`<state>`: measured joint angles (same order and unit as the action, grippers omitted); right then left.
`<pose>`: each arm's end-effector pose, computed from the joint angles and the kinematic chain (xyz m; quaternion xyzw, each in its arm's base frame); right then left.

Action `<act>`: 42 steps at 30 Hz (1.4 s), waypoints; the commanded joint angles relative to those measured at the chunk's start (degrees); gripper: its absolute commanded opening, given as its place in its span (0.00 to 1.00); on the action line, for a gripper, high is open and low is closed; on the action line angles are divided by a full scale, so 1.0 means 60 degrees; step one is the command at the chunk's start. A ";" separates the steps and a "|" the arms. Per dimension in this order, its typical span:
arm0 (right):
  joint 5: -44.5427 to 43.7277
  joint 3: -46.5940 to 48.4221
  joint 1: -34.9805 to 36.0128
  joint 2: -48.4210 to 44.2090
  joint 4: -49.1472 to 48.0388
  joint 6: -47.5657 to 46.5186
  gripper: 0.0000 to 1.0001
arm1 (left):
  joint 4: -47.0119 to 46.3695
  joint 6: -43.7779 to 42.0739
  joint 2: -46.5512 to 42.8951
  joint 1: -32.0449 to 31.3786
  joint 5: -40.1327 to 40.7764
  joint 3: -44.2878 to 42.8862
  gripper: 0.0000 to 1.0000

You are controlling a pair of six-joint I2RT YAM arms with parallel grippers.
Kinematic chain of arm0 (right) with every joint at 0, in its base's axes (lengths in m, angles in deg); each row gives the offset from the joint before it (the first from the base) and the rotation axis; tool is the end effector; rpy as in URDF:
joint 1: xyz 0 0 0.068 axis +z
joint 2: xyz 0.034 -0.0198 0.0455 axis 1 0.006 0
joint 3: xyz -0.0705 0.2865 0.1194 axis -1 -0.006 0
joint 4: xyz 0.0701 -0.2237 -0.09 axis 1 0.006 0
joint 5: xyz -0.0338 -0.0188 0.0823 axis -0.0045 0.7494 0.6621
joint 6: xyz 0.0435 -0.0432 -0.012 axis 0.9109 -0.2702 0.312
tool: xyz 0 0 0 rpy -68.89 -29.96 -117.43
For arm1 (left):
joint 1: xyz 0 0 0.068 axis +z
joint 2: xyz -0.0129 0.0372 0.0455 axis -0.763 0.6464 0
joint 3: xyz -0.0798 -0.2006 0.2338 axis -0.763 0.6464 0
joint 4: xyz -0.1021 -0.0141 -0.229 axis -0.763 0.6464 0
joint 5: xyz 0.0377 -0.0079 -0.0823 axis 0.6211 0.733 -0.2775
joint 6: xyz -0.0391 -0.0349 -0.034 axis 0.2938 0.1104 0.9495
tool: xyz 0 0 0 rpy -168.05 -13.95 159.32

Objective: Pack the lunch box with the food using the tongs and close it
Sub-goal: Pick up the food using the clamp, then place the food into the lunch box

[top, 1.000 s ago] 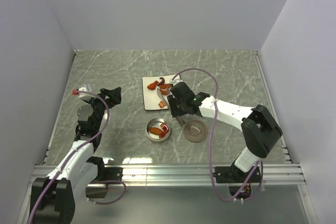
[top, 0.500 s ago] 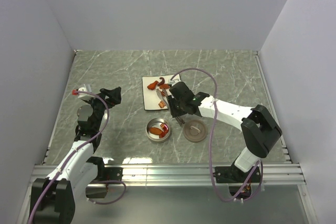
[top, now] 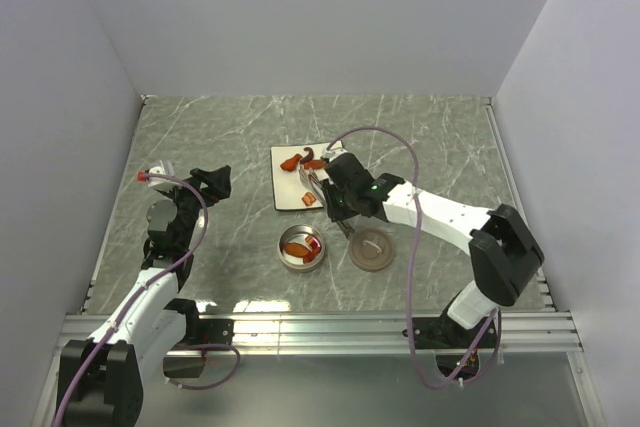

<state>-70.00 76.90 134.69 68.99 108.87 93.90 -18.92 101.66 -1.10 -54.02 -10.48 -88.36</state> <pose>0.2409 0.2357 0.2697 -0.2084 0.9228 0.1358 0.2942 0.1602 -0.0134 0.2693 -0.1671 0.6725 -0.2459 0.6778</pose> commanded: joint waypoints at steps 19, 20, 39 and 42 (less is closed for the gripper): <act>-0.1356 -0.1004 0.1603 -0.3808 0.0864 0.0804 0.32 | -0.0272 0.0123 -0.0201 0.0057 -0.0142 0.0044 0.99; -0.1604 -0.1048 0.1794 -0.4144 0.1083 0.0892 0.32 | -0.0286 0.0123 -0.0201 0.0057 -0.0171 0.0044 0.99; -0.2339 -0.2454 0.4417 -0.6462 0.2594 0.2783 0.32 | -0.0184 0.0109 -0.0187 0.0057 -0.0143 -0.0014 1.00; -0.2251 -0.2440 0.4564 -0.6301 0.2506 0.2710 0.32 | -0.0184 0.0109 -0.0172 0.0057 -0.0142 -0.0014 1.00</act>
<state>-82.68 61.99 161.01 31.27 125.53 109.38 -18.50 101.84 -1.60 -54.02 -10.50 -88.36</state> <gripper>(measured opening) 0.338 0.995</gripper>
